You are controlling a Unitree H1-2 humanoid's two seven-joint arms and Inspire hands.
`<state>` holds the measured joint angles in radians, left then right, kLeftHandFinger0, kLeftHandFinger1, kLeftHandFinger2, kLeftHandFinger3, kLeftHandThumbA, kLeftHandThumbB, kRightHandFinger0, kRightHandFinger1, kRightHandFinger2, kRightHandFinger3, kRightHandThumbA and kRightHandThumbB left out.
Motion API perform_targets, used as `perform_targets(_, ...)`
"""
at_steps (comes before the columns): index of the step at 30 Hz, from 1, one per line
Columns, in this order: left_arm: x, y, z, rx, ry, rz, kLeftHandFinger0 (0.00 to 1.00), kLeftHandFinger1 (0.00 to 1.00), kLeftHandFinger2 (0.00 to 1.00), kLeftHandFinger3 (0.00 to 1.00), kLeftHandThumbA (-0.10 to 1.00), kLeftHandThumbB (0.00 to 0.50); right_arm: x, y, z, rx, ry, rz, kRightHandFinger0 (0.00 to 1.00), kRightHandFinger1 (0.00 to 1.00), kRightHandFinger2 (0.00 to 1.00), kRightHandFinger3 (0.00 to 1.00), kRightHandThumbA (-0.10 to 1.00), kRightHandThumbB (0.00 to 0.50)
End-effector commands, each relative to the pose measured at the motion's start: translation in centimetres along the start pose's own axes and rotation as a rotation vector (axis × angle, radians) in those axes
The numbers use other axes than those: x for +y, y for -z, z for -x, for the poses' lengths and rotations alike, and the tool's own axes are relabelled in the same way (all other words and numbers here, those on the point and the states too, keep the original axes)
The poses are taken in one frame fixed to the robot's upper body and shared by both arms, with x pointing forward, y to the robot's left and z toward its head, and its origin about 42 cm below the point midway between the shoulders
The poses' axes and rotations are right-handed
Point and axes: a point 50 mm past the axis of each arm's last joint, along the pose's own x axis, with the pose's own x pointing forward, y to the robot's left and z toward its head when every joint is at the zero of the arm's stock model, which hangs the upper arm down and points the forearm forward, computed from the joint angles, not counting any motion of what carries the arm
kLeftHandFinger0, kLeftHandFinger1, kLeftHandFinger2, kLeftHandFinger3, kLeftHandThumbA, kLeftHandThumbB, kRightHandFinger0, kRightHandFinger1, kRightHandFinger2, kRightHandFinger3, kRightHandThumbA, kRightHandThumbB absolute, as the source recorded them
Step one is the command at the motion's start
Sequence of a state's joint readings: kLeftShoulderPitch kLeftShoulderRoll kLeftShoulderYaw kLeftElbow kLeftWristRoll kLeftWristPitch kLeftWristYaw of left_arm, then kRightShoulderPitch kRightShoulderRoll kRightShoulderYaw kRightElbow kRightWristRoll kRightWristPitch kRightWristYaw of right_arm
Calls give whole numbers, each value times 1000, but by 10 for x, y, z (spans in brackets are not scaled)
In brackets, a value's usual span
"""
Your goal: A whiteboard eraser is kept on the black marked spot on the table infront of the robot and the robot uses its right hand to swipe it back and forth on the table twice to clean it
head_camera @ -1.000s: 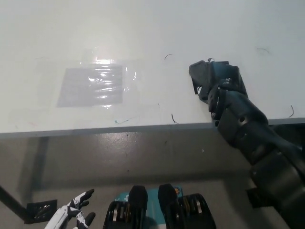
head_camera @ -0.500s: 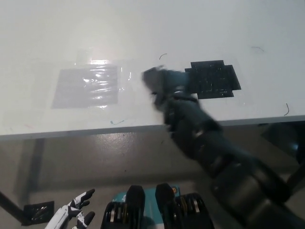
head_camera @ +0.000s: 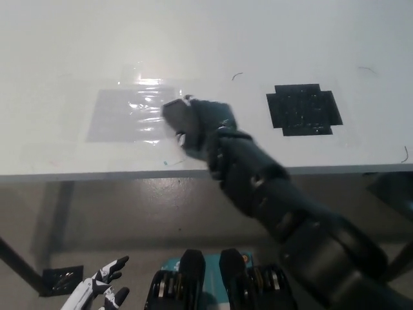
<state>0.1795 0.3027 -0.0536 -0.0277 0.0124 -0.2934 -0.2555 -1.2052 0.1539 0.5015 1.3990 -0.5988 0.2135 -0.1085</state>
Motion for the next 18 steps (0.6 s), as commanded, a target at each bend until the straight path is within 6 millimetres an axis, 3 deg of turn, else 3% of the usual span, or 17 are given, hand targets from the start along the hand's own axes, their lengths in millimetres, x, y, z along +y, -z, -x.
perform_targets(1,8,-5,3,-13,10,-28,1000,1000,1000,1000,769,500,-31,85,-7,136,9,-18,388,510,682,1000,-100,216)
perform_targets(2,8,-5,3,-12,10,-25,1000,1000,1000,1000,760,500,-38,103,-7,167,17,-8,257,395,597,1000,-100,197)
perform_targets(3,8,-5,3,-14,9,-22,1000,1000,1000,1000,750,500,-46,131,-5,205,32,-8,267,427,624,1000,-100,180)
perform_targets(4,7,-5,3,-14,8,-21,1000,1000,1000,1000,749,500,-49,141,-4,219,37,-12,300,454,642,1000,-100,179)
perform_targets(5,7,-5,3,-17,9,-25,1000,1000,1000,1000,750,500,-57,176,0,267,54,-36,356,497,678,1000,-100,203)
perform_targets(6,7,-5,2,-18,9,-24,1000,1000,1000,1000,750,500,-60,185,2,284,55,-31,373,516,690,1000,-100,215)
perform_targets(7,6,-5,2,-19,10,-22,1000,1000,1000,1000,749,500,-68,210,7,326,57,-16,373,514,691,1000,-100,215)
perform_targets(8,6,-5,2,-19,9,-23,1000,1000,1000,1000,749,500,-70,217,9,335,58,-14,370,512,690,1000,-100,215)
perform_targets(9,6,-6,2,-15,10,-24,1000,1000,1000,1000,752,500,-73,231,13,360,66,-29,254,427,644,1000,-100,224)
perform_targets(12,6,-5,2,-16,12,-30,1000,1000,1000,1000,755,500,-80,286,31,447,100,-6,319,474,692,1000,-100,253)
perform_targets(15,6,-5,2,-15,10,-33,1000,1000,1000,1000,762,500,-83,315,44,468,139,-21,344,485,676,1000,-100,223)
perform_targets(18,6,-5,3,-12,10,-29,1000,1000,1000,1000,768,500,-84,346,59,550,129,-20,261,463,801,1000,-100,174)
